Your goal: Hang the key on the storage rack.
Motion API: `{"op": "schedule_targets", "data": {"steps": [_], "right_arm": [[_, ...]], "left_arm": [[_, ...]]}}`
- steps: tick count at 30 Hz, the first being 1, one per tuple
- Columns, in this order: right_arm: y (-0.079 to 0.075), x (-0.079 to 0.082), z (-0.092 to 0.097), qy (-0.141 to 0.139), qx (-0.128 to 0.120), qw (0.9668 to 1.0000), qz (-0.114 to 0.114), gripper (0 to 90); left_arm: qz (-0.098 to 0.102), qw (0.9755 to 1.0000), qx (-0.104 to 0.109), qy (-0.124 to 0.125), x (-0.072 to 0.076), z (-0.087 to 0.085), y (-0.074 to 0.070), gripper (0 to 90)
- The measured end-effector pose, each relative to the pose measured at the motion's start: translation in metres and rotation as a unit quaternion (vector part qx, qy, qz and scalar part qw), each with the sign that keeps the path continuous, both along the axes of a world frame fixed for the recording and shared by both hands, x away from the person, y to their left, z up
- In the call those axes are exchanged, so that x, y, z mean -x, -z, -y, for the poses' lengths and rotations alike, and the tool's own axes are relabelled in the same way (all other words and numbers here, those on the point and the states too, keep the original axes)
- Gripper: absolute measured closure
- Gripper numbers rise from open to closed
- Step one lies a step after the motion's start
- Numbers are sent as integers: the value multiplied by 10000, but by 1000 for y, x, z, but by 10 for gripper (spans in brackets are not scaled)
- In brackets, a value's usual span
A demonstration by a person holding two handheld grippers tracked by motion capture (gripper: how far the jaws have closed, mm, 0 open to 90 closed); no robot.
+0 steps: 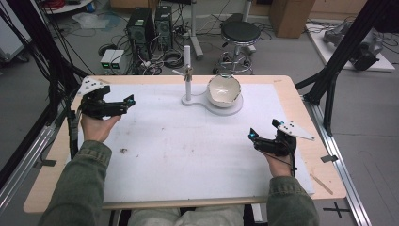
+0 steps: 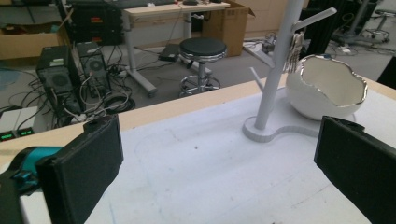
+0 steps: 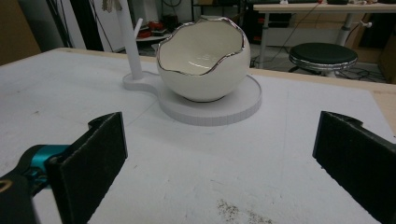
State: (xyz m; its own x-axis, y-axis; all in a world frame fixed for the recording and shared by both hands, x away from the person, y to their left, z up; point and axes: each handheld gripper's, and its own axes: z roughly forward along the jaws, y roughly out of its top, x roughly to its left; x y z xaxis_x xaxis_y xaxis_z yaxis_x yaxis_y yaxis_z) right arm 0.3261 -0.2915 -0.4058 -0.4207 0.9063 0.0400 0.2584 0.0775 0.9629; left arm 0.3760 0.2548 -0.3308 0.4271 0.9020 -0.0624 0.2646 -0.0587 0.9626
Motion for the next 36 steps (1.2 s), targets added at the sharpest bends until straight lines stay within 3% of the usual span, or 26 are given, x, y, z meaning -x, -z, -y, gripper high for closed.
{"op": "schedule_targets", "data": {"steps": [7,12,16,25,29,31,36], "right_arm": [[0,1,0,14,-1,10000,-9,20],[0,1,0,30,-10,10000,-17,19],[0,1,0,12,-9,10000,-16,19],[0,1,0,19,-1,10000,-27,19],[0,1,0,13,34,10000,-15,19],[0,2,0,21,17,10000,-26,19],[0,2,1,25,14,10000,-37,20]], "left_arm": [[174,9995,146,-214,15,-16,9,17],[294,9985,63,-449,27,-24,16,17],[407,9976,139,-543,38,-31,23,17],[797,9934,249,-785,63,-40,38,17],[872,9918,346,-862,71,-44,42,17],[932,9896,497,-974,76,-48,48,17],[838,9899,618,-967,81,-53,57,17]]}}
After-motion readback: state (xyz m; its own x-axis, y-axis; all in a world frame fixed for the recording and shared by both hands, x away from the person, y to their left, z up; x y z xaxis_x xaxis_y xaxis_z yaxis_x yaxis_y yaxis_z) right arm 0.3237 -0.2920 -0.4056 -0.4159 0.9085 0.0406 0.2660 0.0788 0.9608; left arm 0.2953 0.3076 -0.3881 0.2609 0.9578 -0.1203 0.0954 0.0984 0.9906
